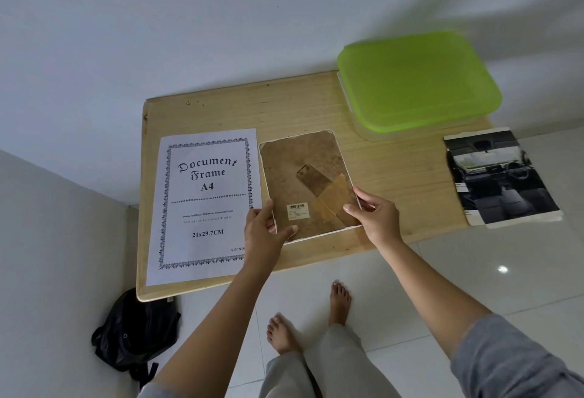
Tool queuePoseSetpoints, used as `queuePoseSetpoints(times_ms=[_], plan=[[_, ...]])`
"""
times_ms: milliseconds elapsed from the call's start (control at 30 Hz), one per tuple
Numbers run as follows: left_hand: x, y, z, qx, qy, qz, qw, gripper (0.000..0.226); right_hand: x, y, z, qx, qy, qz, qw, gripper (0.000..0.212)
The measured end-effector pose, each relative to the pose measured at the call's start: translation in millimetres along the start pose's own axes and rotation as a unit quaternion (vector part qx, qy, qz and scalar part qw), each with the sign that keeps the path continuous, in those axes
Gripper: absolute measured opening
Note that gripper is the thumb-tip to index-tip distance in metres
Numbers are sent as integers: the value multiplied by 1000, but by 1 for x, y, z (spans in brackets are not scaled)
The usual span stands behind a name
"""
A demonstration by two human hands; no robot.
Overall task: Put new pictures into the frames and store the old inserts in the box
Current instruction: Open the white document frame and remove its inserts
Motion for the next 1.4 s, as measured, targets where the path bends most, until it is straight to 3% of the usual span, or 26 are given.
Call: queuePoseSetpoints(times_ms=[333,467,567,733,900,1033,1133,1300,1400], plan=[[5,-3,3,8,1,8,1000,76,6,-14,2,23,-105,-57,993,49],[7,-3,6,5,-14,12,1000,77,11,-14,4,6,-236,-189,953,45],[8,-3,6,1,-17,17,1000,76,23,-11,15,54,-282,-269,919,46],[11,-1,8,4,-11,14,1000,77,25,-2,34,138,-382,-241,881,52],[13,0,8,1,-21,10,1000,77,29,0,40,122,-419,-234,869,46],[9,-2,8,-9,-17,13,1000,78,35,7,44,94,-450,-282,842,32],[5,0,6,-38,26,19,999,67,39,11,47,87,-478,-297,822,25],[-13,20,-3,-115,119,36,986,47,47,32,43,105,-448,-303,834,28],[-27,42,-2,-98,196,77,973,50,53,52,45,154,-446,-281,836,45]])
Point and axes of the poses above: each hand's wrist, its own y-axis towards the middle knuckle, its own z-axis out of the palm, x = y × z, the point moved 1 cm from there along y, towards the middle knuckle, and after that the axes turned 1 degree about -z, right-handed, at the moved point
